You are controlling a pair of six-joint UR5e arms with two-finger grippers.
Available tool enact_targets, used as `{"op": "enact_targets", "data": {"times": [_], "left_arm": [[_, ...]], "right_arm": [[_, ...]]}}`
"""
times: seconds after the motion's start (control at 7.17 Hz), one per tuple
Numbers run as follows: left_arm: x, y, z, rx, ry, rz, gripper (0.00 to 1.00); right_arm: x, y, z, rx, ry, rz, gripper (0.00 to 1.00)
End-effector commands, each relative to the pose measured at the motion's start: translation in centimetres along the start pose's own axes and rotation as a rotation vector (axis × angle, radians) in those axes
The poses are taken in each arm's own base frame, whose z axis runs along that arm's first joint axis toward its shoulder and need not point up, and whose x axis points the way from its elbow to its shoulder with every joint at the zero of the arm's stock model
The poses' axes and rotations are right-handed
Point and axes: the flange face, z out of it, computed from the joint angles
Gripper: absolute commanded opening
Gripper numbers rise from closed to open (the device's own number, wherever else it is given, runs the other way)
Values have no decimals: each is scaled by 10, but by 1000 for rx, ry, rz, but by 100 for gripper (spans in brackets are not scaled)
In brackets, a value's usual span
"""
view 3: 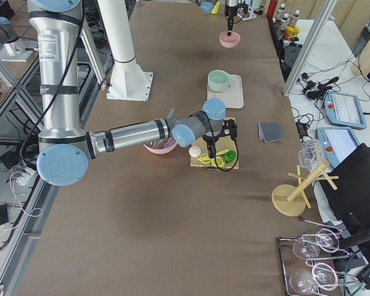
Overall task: Stack pink bowl on green and place spoon
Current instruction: 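Carry the pink bowl over the green bowl while the right gripper reaches the spoon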
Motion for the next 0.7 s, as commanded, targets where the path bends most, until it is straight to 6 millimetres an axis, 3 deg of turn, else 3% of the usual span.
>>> {"op": "enact_targets", "data": {"times": [0.0,0.14,0.28,0.56], "left_arm": [[139,42,30,22,17,-26,0],[178,45,41,5,24,-38,0],[194,40,51,26,5,-43,0],[205,51,59,13,12,-28,0]], "right_arm": [[-84,-7,46,7,35,74,98],[-108,-5,62,19,53,74,98],[-117,-5,72,7,55,74,98],[-119,-18,85,0,65,82,98]]}}
